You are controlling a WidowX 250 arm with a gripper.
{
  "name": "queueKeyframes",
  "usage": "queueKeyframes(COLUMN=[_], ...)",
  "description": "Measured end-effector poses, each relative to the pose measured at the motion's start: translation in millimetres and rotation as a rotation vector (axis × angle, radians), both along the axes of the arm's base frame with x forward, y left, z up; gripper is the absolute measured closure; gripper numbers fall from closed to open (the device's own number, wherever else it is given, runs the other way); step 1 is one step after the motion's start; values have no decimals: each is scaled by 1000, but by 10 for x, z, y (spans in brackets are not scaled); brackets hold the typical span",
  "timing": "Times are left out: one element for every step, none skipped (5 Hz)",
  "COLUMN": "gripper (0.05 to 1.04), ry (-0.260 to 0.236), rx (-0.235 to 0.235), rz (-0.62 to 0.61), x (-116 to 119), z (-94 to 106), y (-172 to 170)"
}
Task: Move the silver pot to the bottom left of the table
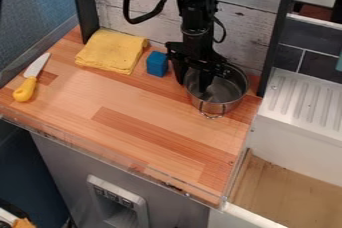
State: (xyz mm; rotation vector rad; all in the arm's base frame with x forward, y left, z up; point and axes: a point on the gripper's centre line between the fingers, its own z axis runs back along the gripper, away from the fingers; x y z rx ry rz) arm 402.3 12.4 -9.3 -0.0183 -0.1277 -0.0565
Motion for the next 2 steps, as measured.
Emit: queueKeyframes(gripper=[746,943], ry=[-3,1], rx=[-6,-14], rz=[-18,-26], x=[3,-10], z=[1,-9], y=[-12,-27])
